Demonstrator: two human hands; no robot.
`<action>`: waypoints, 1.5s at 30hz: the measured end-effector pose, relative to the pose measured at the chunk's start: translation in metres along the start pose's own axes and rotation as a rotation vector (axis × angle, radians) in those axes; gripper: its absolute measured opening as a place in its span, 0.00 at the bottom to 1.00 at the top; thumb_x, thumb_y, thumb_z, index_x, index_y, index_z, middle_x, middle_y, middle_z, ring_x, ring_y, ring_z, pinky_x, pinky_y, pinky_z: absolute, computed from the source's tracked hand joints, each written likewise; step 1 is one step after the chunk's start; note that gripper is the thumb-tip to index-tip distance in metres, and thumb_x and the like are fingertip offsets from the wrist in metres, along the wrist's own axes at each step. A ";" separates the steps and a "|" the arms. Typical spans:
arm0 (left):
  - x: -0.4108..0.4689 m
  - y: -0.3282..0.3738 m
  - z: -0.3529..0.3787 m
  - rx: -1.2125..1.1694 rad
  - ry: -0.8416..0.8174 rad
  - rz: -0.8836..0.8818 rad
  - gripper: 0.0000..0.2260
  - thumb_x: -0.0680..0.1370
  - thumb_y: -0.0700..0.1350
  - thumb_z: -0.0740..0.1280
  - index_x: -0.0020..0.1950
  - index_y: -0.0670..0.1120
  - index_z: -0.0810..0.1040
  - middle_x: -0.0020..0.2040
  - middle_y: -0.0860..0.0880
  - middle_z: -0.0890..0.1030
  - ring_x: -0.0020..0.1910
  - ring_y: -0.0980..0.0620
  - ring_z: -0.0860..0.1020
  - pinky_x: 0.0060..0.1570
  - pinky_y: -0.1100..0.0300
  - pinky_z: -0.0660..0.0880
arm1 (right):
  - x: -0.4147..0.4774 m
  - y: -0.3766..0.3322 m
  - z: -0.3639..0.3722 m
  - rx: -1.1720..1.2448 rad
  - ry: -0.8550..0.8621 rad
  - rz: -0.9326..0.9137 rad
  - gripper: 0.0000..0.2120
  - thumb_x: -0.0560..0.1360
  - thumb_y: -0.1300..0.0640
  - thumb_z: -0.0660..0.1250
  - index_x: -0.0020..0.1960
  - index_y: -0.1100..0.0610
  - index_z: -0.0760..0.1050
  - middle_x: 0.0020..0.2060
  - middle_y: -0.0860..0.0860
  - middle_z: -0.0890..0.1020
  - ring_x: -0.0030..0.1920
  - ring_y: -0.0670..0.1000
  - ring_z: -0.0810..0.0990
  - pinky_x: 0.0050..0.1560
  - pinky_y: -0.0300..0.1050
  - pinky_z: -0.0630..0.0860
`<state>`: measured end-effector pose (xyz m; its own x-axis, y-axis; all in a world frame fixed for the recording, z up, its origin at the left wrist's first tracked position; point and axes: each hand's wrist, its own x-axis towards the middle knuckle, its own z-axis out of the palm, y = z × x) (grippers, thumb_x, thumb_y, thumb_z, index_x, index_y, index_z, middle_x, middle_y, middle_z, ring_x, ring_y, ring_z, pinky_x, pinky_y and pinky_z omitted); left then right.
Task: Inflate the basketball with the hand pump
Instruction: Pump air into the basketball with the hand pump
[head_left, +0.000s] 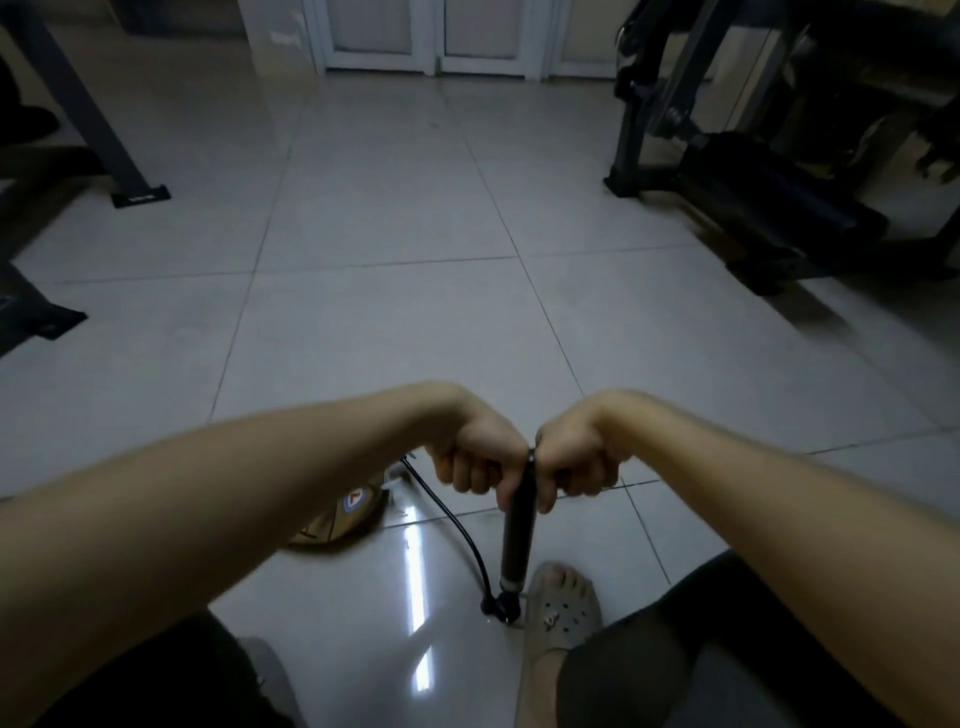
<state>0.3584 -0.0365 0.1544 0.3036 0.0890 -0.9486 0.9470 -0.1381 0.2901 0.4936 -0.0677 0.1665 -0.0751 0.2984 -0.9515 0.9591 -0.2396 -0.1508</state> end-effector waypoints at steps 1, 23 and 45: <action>0.014 -0.003 0.006 -0.010 0.006 0.005 0.21 0.77 0.37 0.62 0.26 0.51 0.62 0.23 0.54 0.56 0.19 0.57 0.53 0.24 0.66 0.47 | 0.011 0.003 0.007 0.006 -0.011 -0.011 0.10 0.76 0.60 0.69 0.39 0.53 0.70 0.25 0.48 0.62 0.24 0.47 0.57 0.26 0.39 0.55; -0.119 0.013 -0.037 -0.034 0.161 0.139 0.22 0.78 0.39 0.63 0.27 0.52 0.60 0.25 0.53 0.56 0.23 0.56 0.52 0.23 0.64 0.48 | -0.109 -0.025 -0.052 0.040 0.138 -0.107 0.19 0.77 0.57 0.69 0.32 0.52 0.64 0.27 0.49 0.59 0.24 0.47 0.54 0.26 0.38 0.51; 0.024 -0.009 0.039 0.029 0.080 0.032 0.12 0.77 0.37 0.65 0.35 0.47 0.70 0.26 0.51 0.60 0.23 0.54 0.56 0.24 0.65 0.53 | 0.021 0.002 0.040 -0.045 0.024 0.016 0.07 0.76 0.58 0.70 0.53 0.58 0.76 0.29 0.50 0.69 0.27 0.47 0.64 0.30 0.42 0.63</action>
<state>0.3533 -0.0718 0.1241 0.3422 0.1629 -0.9254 0.9336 -0.1706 0.3152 0.4835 -0.0985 0.1351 -0.0538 0.3171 -0.9469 0.9715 -0.2025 -0.1230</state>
